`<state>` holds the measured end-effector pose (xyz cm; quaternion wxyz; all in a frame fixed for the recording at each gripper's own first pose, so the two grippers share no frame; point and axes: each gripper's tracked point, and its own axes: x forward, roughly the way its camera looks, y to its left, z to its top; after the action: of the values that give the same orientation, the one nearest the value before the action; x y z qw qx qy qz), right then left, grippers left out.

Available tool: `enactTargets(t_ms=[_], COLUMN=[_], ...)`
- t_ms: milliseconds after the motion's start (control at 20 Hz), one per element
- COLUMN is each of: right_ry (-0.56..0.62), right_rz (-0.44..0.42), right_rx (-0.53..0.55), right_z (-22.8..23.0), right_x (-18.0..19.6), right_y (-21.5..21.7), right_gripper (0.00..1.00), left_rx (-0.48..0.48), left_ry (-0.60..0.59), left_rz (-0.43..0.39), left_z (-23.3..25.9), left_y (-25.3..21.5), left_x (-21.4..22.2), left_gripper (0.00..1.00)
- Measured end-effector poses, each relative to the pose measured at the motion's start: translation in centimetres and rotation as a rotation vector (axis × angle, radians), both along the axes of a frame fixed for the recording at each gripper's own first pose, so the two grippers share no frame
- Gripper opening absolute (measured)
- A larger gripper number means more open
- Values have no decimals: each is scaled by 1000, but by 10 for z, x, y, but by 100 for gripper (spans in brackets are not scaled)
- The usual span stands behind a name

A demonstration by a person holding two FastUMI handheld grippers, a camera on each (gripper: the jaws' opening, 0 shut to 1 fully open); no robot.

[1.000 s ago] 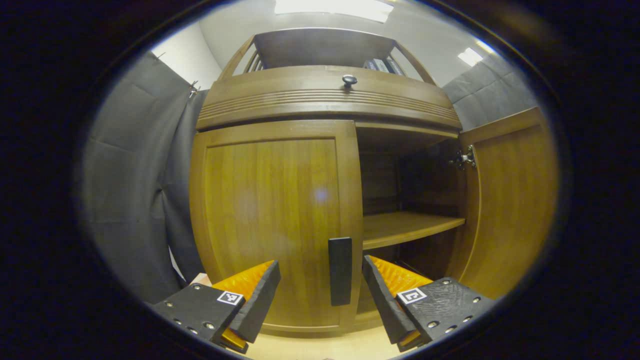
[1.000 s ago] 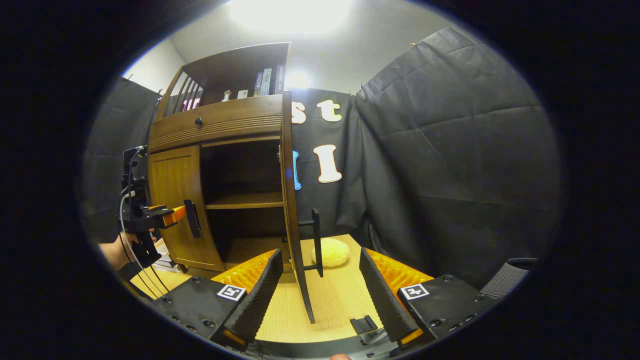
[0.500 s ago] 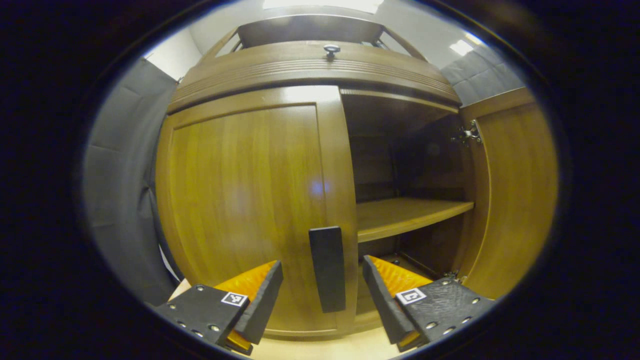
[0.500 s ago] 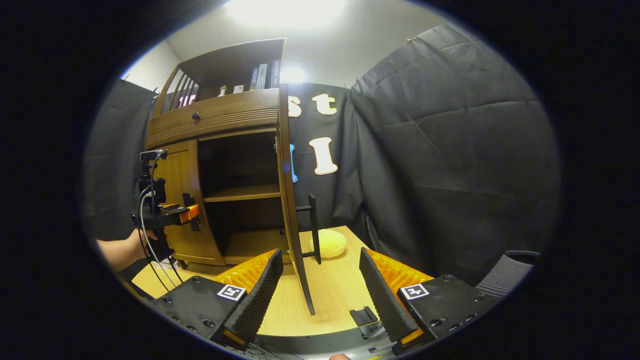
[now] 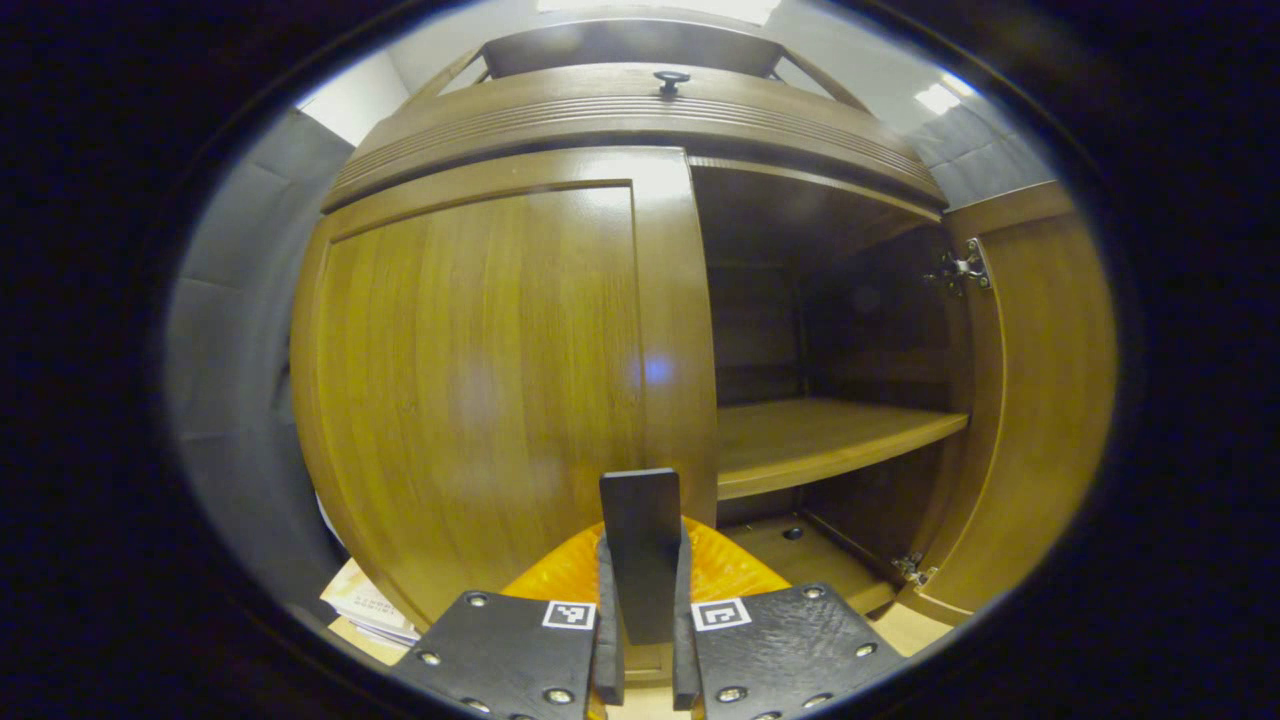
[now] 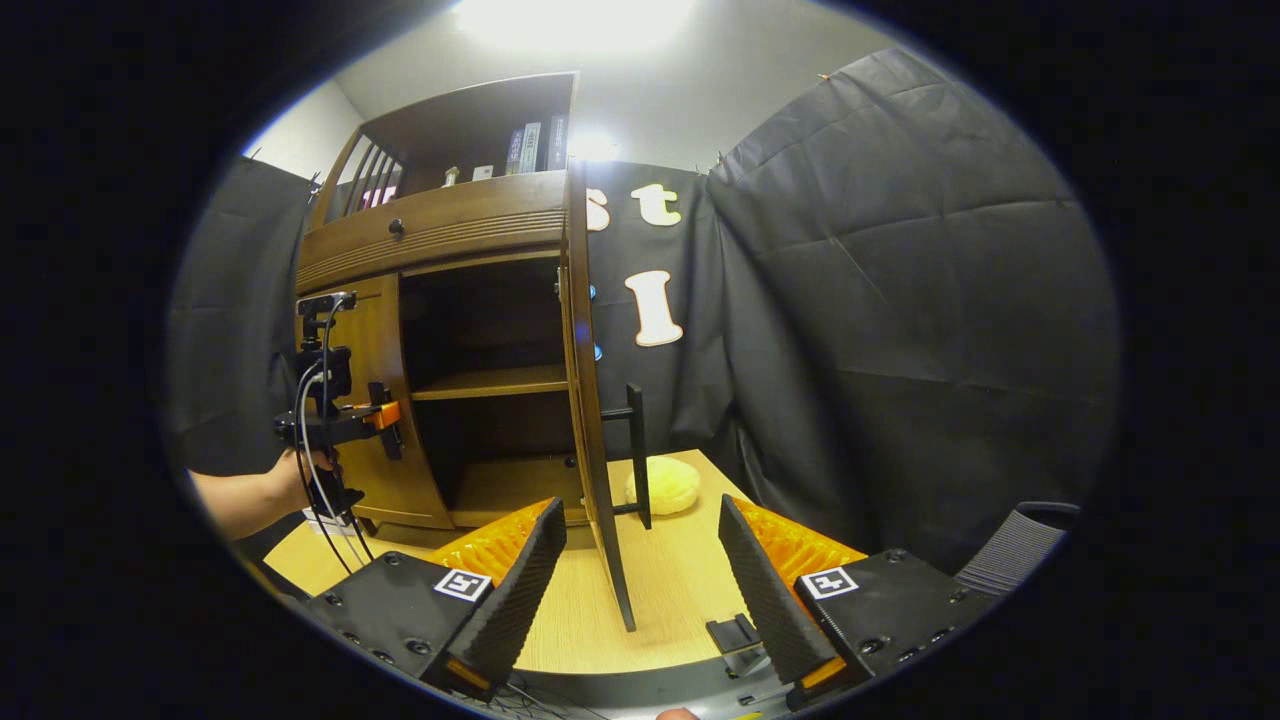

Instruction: Open the right door of the double-door shoe cabinet with the right hand, and open the left door with the left hand.

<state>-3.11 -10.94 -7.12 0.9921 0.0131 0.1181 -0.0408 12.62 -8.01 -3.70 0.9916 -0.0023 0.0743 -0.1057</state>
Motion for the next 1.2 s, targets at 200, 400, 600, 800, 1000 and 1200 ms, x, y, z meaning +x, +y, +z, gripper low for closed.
enactTargets(t_ms=[200, 400, 600, 800, 1000, 1200], right_ry=[-6, -7, -16, -30, -37, -44], right_rz=[23, 52, 86, 123, 147, 165], right_rx=[5, 19, 27, 29, 27, 25], right_z=[0, -3, -2, 1, 2, 5], right_x=[6, 12, 19, 22, 21, 21], right_y=[4, 10, 21, 34, 44, 56], right_gripper=[92, 92, 96, 96, 96, 92], left_rx=[-3, -9, -20, -21, -22, -21], left_ry=[3, 1, 8, 18, 21, 25], left_rz=[0, -1, 3, 2, 7, 19], left_z=[1, 6, 6, 9, 11, 11], left_y=[0, 6, 17, 30, 48, 69], left_x=[-7, -21, -44, -68, -95, -119], left_gripper=[18, 20, 22, 23, 23, 23])
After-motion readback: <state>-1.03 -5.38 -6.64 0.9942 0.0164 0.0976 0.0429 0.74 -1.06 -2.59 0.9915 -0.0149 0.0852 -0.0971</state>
